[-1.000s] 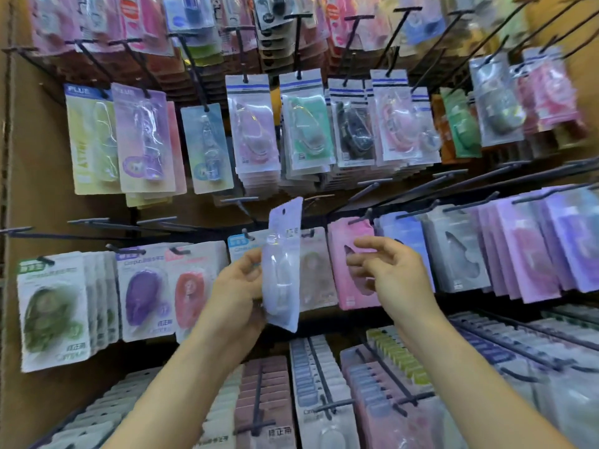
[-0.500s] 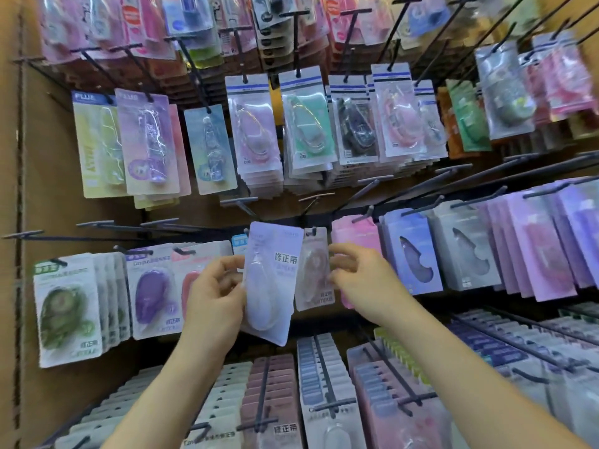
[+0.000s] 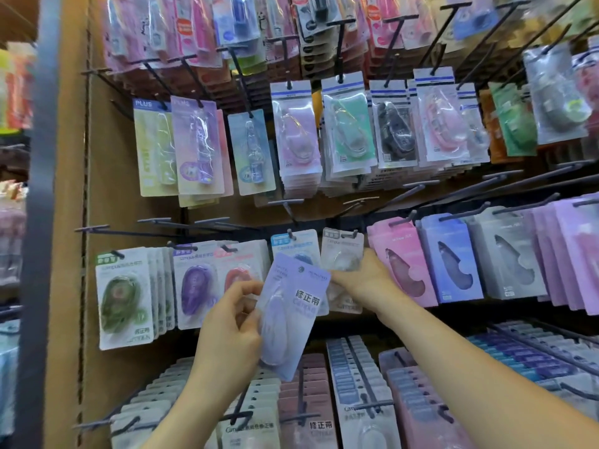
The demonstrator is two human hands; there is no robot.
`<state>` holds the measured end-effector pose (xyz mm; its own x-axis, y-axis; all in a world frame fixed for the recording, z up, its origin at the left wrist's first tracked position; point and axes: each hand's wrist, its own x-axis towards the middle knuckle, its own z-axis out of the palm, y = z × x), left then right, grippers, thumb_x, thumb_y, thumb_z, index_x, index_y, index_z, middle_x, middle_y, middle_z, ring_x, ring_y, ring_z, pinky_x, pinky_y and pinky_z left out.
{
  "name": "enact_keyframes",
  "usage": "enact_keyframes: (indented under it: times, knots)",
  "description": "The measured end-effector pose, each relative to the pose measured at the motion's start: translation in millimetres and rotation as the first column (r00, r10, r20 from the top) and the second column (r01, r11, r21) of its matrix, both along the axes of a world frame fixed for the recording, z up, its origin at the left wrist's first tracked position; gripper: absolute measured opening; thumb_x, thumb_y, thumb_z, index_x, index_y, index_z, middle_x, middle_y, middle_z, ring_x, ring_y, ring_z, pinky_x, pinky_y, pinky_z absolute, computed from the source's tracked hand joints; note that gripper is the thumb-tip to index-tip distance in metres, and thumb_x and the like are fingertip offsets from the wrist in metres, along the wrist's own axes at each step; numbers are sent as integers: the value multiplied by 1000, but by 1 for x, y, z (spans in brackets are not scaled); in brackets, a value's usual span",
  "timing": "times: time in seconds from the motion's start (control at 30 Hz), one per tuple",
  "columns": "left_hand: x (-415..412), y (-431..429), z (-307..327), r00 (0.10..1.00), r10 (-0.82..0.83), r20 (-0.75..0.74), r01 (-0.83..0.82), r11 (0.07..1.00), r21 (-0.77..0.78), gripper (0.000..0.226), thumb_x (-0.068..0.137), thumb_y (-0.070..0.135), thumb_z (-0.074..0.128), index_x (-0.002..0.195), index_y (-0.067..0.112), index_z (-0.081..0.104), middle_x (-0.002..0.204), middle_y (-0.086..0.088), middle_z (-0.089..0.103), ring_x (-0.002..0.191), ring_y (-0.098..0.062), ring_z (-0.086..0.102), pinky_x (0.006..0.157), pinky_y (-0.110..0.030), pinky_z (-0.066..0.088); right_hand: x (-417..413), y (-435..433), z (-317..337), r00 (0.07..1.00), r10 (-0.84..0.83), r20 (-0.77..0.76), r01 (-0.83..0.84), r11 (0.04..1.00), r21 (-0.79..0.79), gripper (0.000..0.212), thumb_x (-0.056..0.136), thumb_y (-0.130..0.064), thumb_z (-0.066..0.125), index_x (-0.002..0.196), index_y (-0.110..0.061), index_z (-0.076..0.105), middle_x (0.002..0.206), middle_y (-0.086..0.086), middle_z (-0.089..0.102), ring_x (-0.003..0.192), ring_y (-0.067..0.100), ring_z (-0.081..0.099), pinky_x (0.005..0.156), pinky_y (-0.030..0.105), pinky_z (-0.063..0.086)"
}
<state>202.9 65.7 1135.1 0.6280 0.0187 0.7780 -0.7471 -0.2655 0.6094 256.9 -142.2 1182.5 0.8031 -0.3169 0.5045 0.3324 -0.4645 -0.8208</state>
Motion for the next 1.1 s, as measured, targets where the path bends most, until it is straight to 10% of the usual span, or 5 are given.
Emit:
enact_keyframes:
  times: [0.37,0.63,0.87,1.1]
  knots:
    - [12,-2,-8,1000,-6,-30,7,999,50,45,93,-4,49,92,39,62,80,1,68,76,-24,64,64,-34,48,-56,-3,2,961,-258,102,275,931,-241,69,58,-62,79,112,-28,53,104,-5,67,97,23,63,83,42,54]
    - [9,5,-16,999,9,-35,-7,998,55,43,94,-2,50,96,39,64,81,7,67,78,-21,65,74,-47,54,-91,-9,-4,973,201,111,-221,951,216,42,72,-26,83,110,-21,65,101,4,75,74,18,74,55,26,54]
    - [5,23,-23,999,1,-52,0,1000,13,45,92,-4,49,89,37,66,80,5,69,79,-23,65,71,-39,54,-113,-2,-14,930,293,221,-325,938,123,54,70,-15,82,117,-25,57,84,1,78,71,13,74,49,18,52]
    - [6,32,-28,995,87,-41,-87,996,-2,41,93,-3,49,95,37,60,76,9,67,69,-17,63,58,-25,47,-116,0,-29,892,-75,445,160,975,-157,71,63,-39,88,118,-42,42,88,-17,68,74,2,67,61,21,51]
